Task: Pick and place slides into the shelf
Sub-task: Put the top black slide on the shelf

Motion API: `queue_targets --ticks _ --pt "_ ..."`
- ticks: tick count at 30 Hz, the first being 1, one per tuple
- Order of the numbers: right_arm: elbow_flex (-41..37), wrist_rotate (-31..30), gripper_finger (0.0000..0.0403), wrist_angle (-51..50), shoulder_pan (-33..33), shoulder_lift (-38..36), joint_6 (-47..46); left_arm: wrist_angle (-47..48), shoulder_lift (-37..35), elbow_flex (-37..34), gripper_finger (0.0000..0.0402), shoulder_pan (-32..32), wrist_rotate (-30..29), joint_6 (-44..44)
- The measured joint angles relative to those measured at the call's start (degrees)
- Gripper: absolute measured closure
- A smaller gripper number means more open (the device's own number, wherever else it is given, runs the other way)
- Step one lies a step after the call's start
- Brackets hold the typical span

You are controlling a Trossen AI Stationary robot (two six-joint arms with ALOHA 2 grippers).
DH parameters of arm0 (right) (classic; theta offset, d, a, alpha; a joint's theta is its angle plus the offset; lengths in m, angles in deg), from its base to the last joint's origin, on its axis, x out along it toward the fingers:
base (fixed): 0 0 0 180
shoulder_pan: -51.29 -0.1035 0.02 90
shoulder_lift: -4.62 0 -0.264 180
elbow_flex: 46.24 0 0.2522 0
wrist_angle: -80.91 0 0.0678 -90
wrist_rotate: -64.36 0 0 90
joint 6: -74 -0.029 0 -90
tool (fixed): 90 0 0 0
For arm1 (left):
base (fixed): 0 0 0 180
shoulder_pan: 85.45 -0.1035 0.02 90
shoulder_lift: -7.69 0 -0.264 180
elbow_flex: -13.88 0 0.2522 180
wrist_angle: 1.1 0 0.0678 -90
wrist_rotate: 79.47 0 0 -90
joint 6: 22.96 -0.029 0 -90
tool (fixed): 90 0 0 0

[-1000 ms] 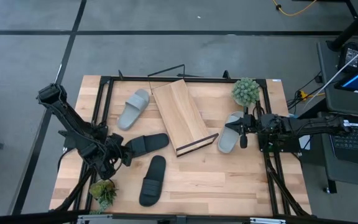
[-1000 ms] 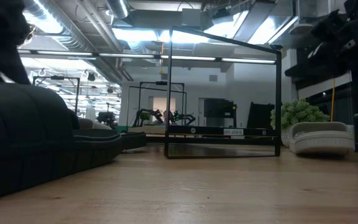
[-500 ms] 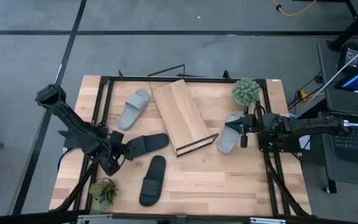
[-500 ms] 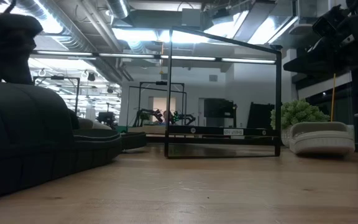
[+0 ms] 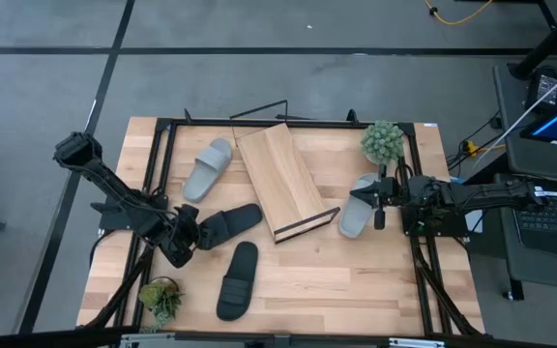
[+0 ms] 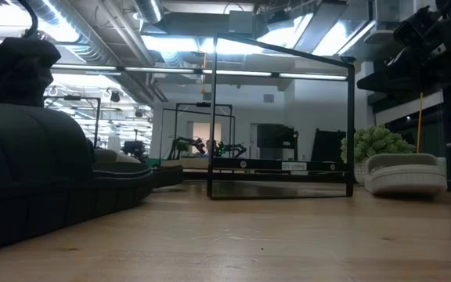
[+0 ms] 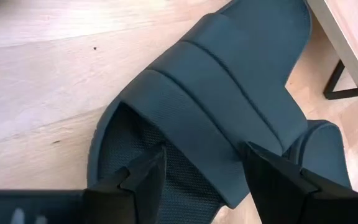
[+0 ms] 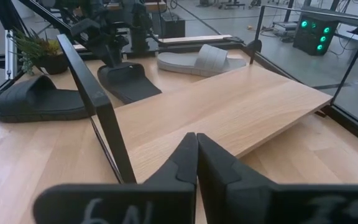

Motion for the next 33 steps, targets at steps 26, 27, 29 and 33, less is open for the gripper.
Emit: queue_targets --ticks 26,27,29,33 --pt "-0.02 2.38 0.0395 -0.04 -0.01 0.00 0.13 -3.42 0.08 -0.07 0.0202 0.00 -2.65 -4.68" --pt "-0.02 2.39 0.0395 -0.04 0.00 0.00 0.12 -3.42 0.09 -0.07 0.0202 0.00 -3.01 -4.70" --pt "-0.02 2.38 0.0395 -0.04 0.00 0.00 0.12 -3.36 0.07 -0.07 0.0205 0.00 -3.64 -5.22" --pt "-0.02 2.38 0.0395 -0.04 0.01 0.00 0.14 -3.33 0.07 -0.07 0.0225 0.00 -4.09 -5.71"
